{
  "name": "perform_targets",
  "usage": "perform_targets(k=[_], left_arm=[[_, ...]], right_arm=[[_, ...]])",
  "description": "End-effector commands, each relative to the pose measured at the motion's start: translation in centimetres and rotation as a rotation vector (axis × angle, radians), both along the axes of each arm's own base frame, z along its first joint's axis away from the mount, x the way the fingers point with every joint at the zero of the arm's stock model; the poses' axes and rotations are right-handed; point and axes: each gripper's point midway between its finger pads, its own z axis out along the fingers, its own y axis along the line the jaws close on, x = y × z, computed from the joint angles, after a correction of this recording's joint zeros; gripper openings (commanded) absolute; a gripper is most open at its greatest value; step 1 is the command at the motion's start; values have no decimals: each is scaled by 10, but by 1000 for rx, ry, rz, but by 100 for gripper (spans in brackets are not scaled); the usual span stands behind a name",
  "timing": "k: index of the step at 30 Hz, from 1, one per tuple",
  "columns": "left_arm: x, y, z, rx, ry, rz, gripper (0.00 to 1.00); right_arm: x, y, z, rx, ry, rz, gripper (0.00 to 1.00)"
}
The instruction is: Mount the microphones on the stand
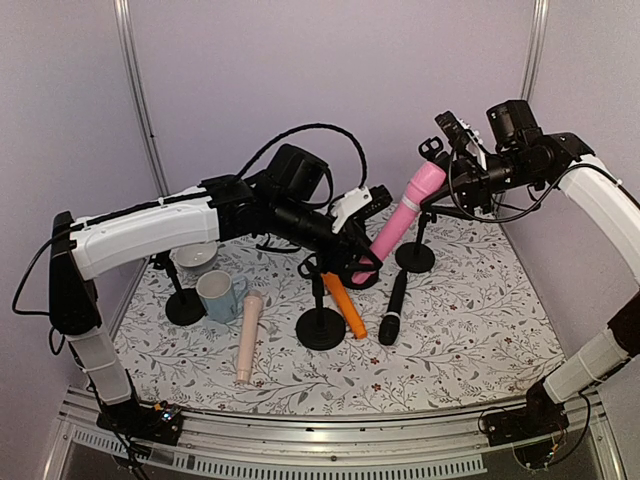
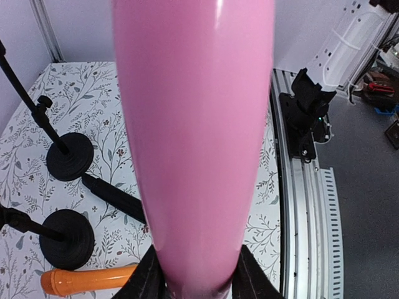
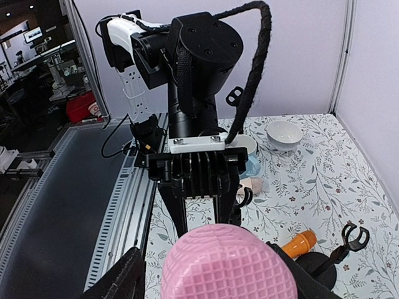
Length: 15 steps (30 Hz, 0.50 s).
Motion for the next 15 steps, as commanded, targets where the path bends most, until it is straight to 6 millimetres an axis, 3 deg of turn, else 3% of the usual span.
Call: perform_targets(k=[1, 7, 11, 15], left_arm=[[6, 6, 10, -23, -1, 11, 5], [6, 5, 9, -26, 7, 12, 5], [5, 3, 10, -32, 10, 0, 4], [3, 2, 10, -34, 14, -10, 4]], right_arm=[[-6, 6, 7, 41, 21, 48, 58], [-5, 6, 4, 39, 28, 45, 45], [-4, 6, 3, 40, 33, 39, 62], [-3, 6, 6, 47, 31, 35, 64]])
